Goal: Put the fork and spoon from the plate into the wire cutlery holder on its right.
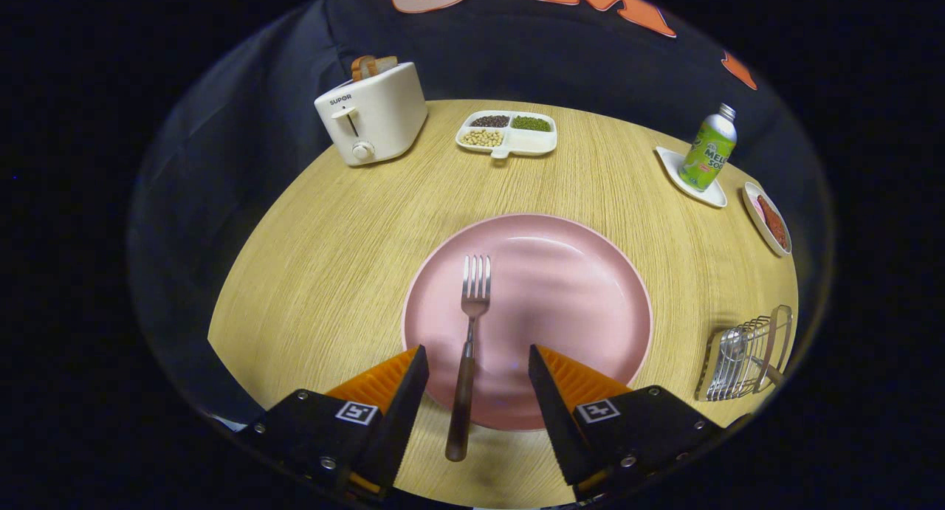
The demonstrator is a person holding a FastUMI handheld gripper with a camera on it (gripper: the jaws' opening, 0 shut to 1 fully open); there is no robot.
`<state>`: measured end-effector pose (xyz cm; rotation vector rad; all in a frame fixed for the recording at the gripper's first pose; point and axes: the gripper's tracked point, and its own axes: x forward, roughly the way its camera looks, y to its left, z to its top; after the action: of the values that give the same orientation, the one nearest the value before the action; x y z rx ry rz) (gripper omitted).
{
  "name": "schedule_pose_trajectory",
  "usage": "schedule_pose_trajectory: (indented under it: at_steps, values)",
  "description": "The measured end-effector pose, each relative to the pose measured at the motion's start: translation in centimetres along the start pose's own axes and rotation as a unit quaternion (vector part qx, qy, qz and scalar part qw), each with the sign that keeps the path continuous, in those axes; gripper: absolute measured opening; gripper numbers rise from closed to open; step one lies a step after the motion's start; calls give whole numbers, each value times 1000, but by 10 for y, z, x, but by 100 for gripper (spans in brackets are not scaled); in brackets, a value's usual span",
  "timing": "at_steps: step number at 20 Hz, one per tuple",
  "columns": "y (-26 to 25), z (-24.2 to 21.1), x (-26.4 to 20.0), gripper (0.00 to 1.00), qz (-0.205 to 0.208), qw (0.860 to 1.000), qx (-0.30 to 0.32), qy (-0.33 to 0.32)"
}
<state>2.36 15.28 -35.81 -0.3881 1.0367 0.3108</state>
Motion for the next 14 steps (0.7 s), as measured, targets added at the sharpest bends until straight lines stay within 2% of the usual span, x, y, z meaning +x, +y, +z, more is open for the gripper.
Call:
schedule_pose_trajectory:
  at_steps: [1,5,9,10,11,12,13,14]
  values:
    - [1,-1,2,80,1,1000,2,3]
    - [3,-4,8,72,0,1000,0,13]
    - [7,-14,17,59,-6,999,-11,33]
    - [6,-9,21,44,-9,999,-18,27]
    - [11,-16,20,36,0,999,-25,36]
    - [14,-20,23,35,8,999,-25,43]
    - [14,-23,24,31,8,998,-30,52]
    - [12,-27,22,17,9,997,-33,62]
